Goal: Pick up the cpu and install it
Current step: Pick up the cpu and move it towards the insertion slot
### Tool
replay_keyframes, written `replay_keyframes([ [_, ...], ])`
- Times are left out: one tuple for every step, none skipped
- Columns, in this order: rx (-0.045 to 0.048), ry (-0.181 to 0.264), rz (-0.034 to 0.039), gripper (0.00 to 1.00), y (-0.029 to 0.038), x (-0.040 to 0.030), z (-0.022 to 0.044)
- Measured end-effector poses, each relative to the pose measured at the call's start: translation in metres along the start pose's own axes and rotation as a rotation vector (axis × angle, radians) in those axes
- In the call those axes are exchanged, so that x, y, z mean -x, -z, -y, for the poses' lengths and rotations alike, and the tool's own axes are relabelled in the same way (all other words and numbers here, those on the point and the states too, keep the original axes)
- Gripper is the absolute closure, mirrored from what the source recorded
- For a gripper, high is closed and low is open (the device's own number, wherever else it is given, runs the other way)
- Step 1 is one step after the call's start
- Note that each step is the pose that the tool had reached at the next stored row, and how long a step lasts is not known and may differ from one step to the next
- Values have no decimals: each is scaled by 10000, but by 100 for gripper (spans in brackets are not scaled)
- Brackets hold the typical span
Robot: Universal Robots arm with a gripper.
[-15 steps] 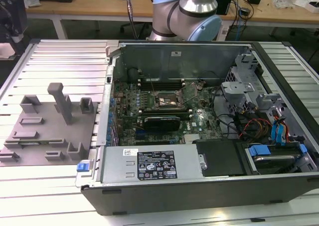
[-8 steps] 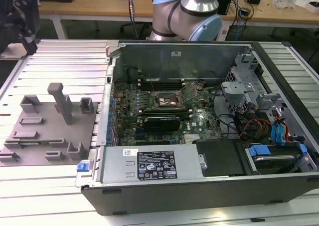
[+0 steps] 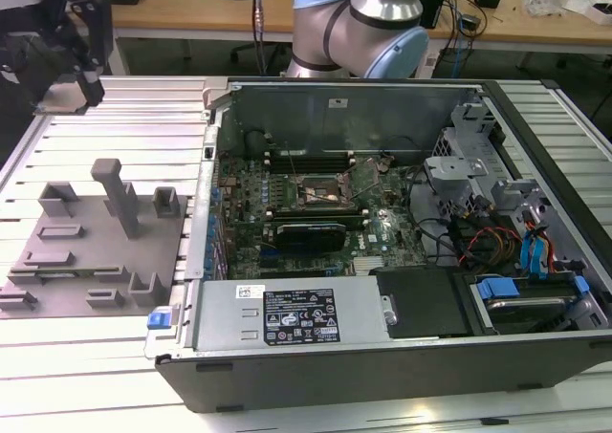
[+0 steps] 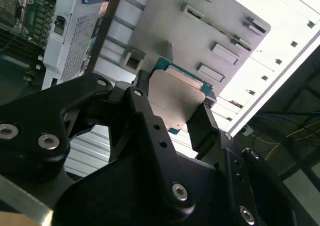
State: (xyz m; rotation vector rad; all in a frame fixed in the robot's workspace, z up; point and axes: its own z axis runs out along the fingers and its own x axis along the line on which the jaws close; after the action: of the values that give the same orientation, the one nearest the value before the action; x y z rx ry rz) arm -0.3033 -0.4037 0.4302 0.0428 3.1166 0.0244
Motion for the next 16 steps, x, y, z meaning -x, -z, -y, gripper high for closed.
replay_keyframes([
  [0,0,0,45,-1,29,0],
  [0,0,0,45,-2,53,0],
  [0,1,-1,45,-2,81,0],
  [-1,1,-1,45,-3,120,0],
  [-1,2,-3,45,-3,149,0],
  [-1,0,-4,45,-4,180,-1],
  [0,0,-6,45,-6,220,-1],
  [-1,0,-8,45,-6,255,-1],
  [0,-1,-9,45,-8,292,-2],
  [-1,1,-12,45,-8,321,-1],
  [-1,2,-16,45,-9,371,-1],
  [-2,1,-18,45,-9,404,-1],
  [-2,0,-22,45,-11,449,-1],
  [-2,-1,-23,45,-12,484,0],
  [-1,-1,-25,45,-13,517,0],
  [-1,1,-30,45,-14,580,1],
])
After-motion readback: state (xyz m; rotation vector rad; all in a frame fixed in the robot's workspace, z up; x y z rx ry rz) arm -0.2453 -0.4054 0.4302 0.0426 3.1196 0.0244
